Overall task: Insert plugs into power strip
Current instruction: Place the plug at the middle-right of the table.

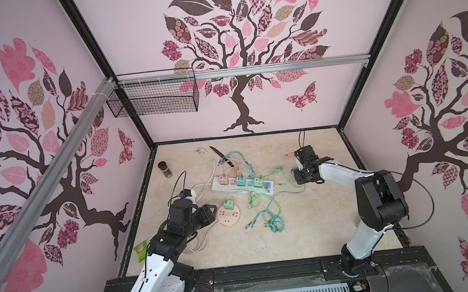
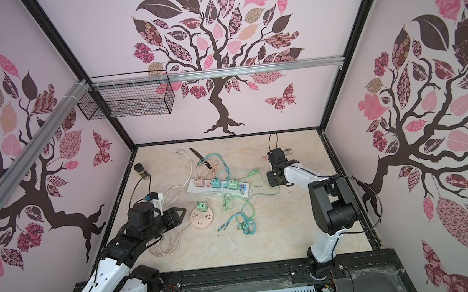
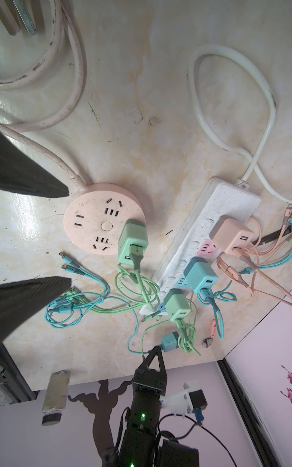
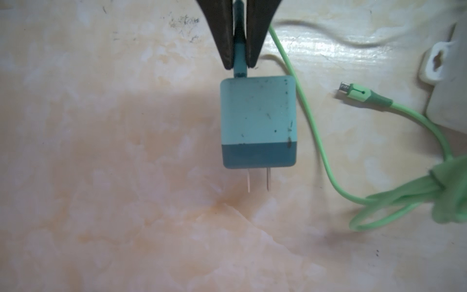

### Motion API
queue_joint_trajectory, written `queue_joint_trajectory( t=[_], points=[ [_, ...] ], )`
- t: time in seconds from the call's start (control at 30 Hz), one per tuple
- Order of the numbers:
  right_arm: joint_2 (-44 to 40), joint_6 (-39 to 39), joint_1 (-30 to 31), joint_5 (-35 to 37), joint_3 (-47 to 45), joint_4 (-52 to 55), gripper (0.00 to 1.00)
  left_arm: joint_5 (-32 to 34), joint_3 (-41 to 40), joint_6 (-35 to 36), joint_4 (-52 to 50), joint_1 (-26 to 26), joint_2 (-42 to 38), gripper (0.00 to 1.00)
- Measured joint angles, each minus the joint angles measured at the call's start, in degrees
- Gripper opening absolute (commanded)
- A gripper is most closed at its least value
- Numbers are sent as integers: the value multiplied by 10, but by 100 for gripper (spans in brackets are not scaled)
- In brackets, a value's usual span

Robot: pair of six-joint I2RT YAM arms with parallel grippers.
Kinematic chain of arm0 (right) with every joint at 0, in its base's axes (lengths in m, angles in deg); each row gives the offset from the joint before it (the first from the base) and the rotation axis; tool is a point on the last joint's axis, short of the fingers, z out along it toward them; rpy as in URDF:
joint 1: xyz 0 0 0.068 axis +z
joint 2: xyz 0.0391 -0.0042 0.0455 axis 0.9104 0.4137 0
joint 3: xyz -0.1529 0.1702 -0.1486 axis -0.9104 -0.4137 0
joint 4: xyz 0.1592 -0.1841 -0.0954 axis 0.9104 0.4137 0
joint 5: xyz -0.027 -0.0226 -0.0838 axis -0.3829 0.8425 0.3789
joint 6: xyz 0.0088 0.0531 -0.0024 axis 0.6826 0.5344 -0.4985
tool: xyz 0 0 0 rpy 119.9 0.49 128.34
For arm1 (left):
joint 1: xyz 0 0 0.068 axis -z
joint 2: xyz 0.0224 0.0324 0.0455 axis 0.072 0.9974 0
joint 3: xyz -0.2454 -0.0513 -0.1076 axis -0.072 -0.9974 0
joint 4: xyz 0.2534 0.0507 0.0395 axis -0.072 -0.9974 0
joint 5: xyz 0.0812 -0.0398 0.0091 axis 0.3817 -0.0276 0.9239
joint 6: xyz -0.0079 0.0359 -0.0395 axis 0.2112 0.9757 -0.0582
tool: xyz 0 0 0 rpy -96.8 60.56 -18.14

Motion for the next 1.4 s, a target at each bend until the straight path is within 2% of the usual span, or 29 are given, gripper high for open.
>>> queue_joint_trajectory(
  t=[0.13, 0.4, 0.57, 1.1, 1.4],
  points=[
    [0, 11, -2, 1, -11, -2, 17, -2, 0, 0, 0, 0, -5, 54],
    [0, 24, -5, 0, -14, -7, 47, -4, 0, 0, 1, 0, -8, 54],
    [0, 25, -6, -10, -15, -7, 56, -4, 0, 0, 1, 0, -9, 54],
    [-10, 9, -9, -16, 51, 4, 70, -4, 0, 0, 1, 0, -12, 54],
    [-60, 16, -44, -31, 51, -14, 67, -4, 0, 0, 4, 0, -16, 54]
  ],
)
